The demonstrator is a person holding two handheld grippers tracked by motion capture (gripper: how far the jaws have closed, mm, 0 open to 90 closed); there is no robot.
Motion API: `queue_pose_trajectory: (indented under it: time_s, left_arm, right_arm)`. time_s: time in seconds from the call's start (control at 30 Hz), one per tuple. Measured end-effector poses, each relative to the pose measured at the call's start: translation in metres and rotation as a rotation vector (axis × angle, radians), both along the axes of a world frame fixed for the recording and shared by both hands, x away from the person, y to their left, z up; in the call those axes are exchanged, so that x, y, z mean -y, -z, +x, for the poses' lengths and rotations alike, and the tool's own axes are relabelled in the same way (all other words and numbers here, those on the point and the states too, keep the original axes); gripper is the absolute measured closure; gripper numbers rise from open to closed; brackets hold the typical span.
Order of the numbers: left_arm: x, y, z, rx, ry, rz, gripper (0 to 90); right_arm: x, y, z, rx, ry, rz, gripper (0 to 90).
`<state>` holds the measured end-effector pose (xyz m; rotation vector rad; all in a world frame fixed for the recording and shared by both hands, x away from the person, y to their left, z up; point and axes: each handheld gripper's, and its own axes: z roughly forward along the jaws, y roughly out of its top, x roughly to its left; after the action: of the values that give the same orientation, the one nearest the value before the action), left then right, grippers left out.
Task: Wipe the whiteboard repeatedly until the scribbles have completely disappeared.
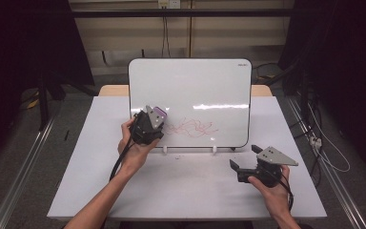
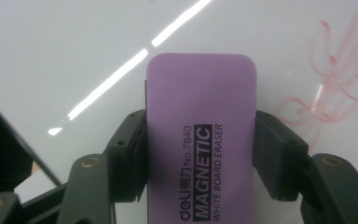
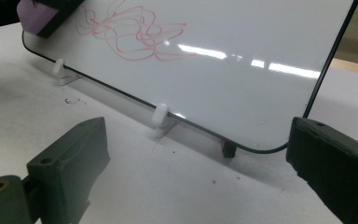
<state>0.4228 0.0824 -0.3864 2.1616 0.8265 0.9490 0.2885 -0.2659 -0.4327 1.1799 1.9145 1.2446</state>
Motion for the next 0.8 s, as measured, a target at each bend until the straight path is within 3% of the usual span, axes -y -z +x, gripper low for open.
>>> queue_pose_trajectory:
  time_s: [0.07, 0.1, 0.17, 0.47, 0.6, 0.7, 0.8]
  left_arm:
    - [-0.001, 0.0, 0.002, 0.011, 0.001, -0.011, 41.3]
    - [0.001, 0.003, -0.001, 0.032, 0.018, 0.016, 41.3]
    - [0.002, 0.004, -0.002, 0.024, 0.026, 0.002, 41.3]
    - [0.014, 0.019, -0.014, 0.033, 0.068, 0.022, 41.3]
    - [0.021, 0.026, -0.022, 0.038, 0.101, 0.055, 41.3]
    - [0.02, 0.026, -0.021, 0.027, 0.114, 0.054, 41.3]
    - [0.017, 0.021, -0.017, 0.042, 0.105, 0.057, 41.3]
  right_arm:
    - [0.0, 0.0, 0.0, 0.0, 0.001, 0.001, 5.5]
    - [0.001, 0.0, -0.001, -0.001, 0.003, 0.001, 5.5]
    - [0.001, 0.0, -0.001, -0.001, 0.005, 0.003, 5.5]
    - [0.0, 0.0, -0.001, 0.0, 0.001, 0.001, 5.7]
    - [-0.001, 0.0, -0.001, 0.002, -0.001, 0.0, 5.8]
    - [0.0, 0.0, -0.001, 0.003, 0.0, 0.0, 5.7]
    - [0.0, 0.0, 0.0, 0.0, -0.001, 0.0, 5.8]
